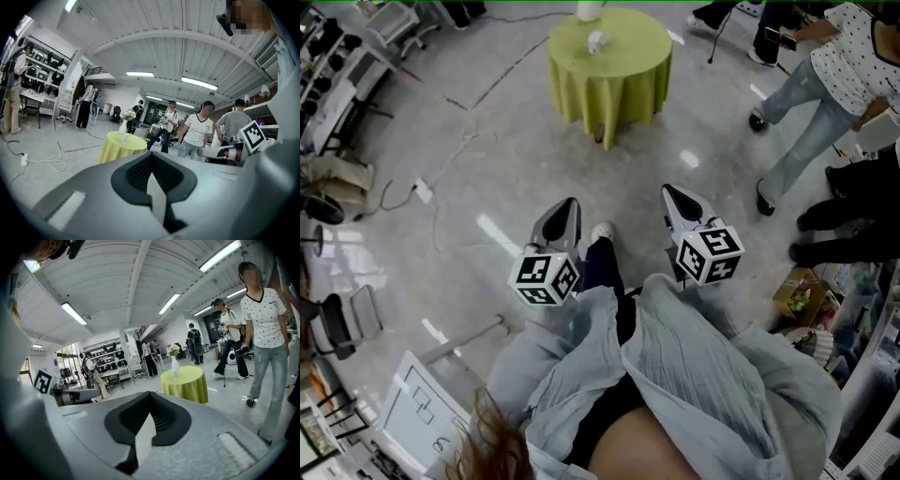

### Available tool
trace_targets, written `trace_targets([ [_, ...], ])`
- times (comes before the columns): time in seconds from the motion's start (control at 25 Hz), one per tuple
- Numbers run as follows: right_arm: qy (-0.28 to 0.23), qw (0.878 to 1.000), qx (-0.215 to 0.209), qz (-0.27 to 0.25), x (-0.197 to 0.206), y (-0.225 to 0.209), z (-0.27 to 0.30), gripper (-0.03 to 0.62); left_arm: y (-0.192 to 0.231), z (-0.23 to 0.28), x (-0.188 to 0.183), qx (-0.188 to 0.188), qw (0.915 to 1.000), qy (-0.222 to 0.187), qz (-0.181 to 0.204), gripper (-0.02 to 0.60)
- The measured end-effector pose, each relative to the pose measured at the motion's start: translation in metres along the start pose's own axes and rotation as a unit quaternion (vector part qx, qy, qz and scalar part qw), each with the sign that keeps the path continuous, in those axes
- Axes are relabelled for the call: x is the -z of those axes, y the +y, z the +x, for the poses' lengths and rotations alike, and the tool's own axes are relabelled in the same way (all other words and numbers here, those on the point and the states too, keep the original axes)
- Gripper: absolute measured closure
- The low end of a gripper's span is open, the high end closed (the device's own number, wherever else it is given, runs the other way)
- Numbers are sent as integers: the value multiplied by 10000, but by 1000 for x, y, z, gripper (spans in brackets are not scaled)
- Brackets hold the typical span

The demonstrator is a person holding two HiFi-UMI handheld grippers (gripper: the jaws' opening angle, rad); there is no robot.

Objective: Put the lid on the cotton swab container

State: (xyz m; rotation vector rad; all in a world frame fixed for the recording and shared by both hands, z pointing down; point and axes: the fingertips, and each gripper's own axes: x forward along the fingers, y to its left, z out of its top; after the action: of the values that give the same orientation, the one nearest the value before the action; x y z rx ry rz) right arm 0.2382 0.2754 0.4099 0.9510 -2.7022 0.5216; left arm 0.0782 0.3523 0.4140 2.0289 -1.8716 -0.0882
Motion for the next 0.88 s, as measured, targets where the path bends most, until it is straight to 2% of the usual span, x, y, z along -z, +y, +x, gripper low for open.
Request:
trace_targets([
  [0.4, -120, 9997, 216, 15, -58, -24, 91, 592, 55, 87, -57, 253, 9996, 29, 122, 566],
  [0.88, -139, 9988, 443, 144, -79, -42, 161, 592, 106, 149, -81, 487, 9987, 100, 115, 566],
])
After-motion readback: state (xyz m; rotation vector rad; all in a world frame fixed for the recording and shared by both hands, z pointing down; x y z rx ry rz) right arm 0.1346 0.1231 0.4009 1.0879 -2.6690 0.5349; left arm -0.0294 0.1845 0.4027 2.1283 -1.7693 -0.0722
